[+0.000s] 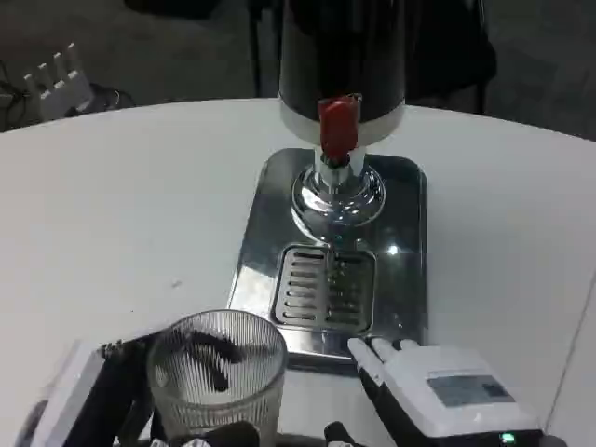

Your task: Grasp the cup under the faucet to collect the drink, then remove the cup.

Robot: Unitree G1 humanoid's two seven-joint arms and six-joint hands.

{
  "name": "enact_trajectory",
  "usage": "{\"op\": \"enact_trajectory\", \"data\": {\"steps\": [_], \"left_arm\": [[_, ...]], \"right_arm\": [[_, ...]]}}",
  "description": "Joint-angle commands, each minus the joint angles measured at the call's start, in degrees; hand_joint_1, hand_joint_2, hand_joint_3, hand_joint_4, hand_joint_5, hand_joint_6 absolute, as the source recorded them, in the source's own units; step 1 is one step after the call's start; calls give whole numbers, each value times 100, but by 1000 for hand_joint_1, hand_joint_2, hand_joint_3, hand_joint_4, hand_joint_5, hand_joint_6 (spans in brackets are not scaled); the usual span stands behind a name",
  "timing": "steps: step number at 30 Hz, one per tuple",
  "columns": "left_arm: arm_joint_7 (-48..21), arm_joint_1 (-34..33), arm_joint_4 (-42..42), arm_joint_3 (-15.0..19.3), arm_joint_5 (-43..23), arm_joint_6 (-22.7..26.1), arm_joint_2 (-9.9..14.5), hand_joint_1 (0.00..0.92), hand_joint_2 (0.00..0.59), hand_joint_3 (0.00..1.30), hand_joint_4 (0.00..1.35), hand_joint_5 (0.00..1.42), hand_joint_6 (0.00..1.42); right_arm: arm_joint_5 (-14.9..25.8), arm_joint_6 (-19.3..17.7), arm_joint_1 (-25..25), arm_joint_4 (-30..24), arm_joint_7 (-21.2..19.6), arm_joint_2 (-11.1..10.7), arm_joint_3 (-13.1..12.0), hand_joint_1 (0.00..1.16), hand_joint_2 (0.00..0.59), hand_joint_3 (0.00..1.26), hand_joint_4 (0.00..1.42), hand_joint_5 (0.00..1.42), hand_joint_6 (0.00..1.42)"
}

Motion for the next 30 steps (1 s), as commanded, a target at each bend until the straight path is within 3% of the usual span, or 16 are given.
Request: {"op": "enact_trajectory", "data": {"steps": [1, 17, 30], "left_arm": [[49, 33, -42, 41, -36, -184, -28, 414, 204, 1008, 1078, 1235, 1424], [37, -23, 8, -7, -4, -165, -51, 414, 204, 1008, 1078, 1235, 1424], [134, -833, 589, -153, 245, -3, -137, 414, 204, 1008, 1078, 1235, 1424]], "right_arm": [[-39, -1, 34, -39, 87, 363, 70, 115, 484, 0, 0, 0, 0], [-143, 51, 61, -72, 73, 442, 77, 115, 484, 0, 0, 0, 0], [-372, 73, 375, -511, 59, 524, 87, 115, 484, 0, 0, 0, 0]]}}
